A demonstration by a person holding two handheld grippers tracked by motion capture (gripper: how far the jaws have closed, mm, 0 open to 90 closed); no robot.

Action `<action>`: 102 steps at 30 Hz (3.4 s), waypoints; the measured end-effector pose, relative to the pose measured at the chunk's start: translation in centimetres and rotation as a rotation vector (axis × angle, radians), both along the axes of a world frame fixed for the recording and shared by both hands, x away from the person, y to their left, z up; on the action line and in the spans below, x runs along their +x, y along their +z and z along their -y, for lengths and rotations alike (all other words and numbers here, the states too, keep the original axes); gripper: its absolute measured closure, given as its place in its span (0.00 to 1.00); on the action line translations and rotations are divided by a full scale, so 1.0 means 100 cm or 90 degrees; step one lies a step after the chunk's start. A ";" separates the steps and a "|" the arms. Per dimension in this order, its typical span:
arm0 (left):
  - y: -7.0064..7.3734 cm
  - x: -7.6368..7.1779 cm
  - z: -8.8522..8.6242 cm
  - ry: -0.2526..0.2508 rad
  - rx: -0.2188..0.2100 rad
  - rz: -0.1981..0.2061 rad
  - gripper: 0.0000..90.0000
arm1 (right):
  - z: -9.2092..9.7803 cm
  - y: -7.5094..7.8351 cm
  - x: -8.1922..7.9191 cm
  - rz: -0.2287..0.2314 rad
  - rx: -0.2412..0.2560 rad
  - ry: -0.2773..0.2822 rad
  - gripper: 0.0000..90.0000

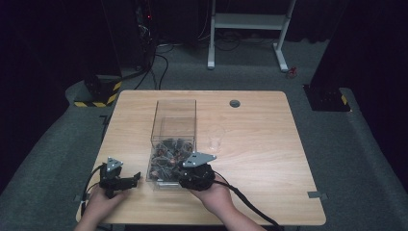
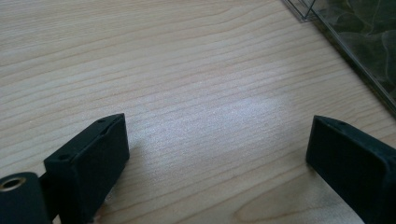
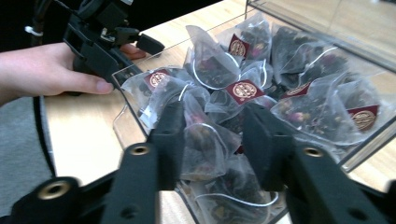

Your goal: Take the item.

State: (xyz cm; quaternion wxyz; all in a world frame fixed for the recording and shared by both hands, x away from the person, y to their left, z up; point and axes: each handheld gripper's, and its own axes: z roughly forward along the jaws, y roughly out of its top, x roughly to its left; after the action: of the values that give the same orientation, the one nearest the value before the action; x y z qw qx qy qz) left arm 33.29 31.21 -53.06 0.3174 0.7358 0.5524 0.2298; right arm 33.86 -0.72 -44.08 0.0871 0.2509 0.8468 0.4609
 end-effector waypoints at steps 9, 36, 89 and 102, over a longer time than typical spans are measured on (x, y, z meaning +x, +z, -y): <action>0.000 0.000 0.000 0.000 -0.001 0.000 0.07 | -0.001 -0.004 0.003 -0.023 -0.001 0.002 0.84; 0.000 0.000 0.000 0.001 -0.002 0.002 0.07 | 0.008 0.008 -0.004 0.021 0.022 0.012 1.00; 0.000 0.000 0.000 -0.003 0.003 0.003 0.07 | 0.065 0.026 0.002 0.069 0.058 -0.076 1.00; 0.000 0.000 0.000 -0.004 0.003 0.002 0.07 | 0.080 0.021 0.007 0.071 0.049 -0.106 1.00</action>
State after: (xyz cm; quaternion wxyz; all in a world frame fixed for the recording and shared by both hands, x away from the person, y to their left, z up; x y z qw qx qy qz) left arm 33.26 31.26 -53.06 0.3170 0.7379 0.5490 0.2316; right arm 34.56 -8.71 -41.99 0.1623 0.2976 0.7986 0.4974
